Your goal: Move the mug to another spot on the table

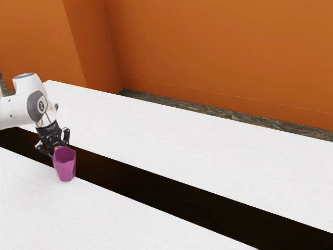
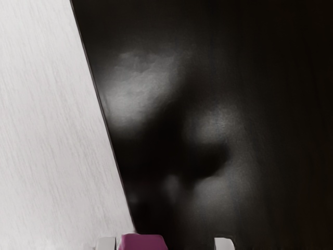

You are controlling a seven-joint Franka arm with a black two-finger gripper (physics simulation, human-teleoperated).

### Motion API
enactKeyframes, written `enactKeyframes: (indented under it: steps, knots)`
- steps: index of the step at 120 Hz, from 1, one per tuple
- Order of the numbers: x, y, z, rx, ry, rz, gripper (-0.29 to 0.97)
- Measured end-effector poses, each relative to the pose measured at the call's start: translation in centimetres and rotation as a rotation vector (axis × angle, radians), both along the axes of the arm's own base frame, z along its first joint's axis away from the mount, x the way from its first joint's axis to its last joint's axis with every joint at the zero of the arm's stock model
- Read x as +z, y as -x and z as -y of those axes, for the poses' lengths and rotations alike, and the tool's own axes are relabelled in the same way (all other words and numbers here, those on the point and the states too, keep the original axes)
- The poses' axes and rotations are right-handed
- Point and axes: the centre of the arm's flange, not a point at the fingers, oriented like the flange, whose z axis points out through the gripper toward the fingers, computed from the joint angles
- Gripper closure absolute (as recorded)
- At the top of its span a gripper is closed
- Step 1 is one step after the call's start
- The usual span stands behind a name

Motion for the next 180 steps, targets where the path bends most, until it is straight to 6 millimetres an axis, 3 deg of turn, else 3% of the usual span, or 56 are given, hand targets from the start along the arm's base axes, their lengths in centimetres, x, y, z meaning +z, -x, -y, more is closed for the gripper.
enactKeyframes:
  steps: [24,70,92,140,163,180]
  knots:
    - [1.8,0.0,0.4,0.106,0.107,0.087,0.66]
    - [0.0,0.6,2.4,0.242,0.309,0.128,0.72]
    - [-0.5,-0.4,4.9,0.245,0.377,0.144,0.73]
    - [-2.0,-3.1,14.0,0.136,0.442,0.131,0.73]
    - [-2.6,-3.1,16.0,0.130,0.447,0.129,0.73]
    - [-2.9,-2.9,16.3,0.147,0.449,0.126,0.73]
